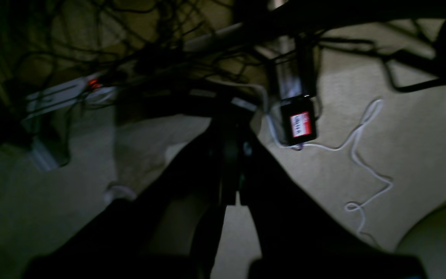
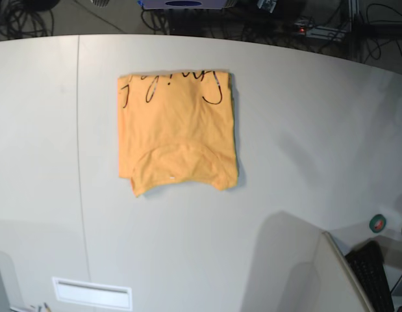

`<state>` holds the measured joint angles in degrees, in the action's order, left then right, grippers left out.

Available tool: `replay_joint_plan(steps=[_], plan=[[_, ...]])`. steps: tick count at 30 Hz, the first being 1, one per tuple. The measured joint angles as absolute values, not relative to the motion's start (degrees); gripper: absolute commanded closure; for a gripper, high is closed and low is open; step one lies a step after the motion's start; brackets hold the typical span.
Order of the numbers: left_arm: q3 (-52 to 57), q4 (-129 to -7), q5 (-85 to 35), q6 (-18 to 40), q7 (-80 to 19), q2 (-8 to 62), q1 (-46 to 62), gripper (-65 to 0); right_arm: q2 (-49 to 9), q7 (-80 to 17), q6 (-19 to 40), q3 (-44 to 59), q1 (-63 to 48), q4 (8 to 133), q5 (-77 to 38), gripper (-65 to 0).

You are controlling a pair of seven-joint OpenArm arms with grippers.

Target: Layout the t-shirt on the table in an organized manner, then fold the t-shirt properly

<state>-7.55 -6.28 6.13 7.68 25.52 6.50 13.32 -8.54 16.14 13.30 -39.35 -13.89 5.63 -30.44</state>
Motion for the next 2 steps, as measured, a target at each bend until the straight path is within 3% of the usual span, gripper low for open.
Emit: replay_joint_plan(steps=[2], plan=[[-7.7,-6.3,6.4,8.0,25.5,6.4,13.4,0.0,-8.5,16.1,13.3,-39.4,-13.9,6.1,-30.4,0.0]])
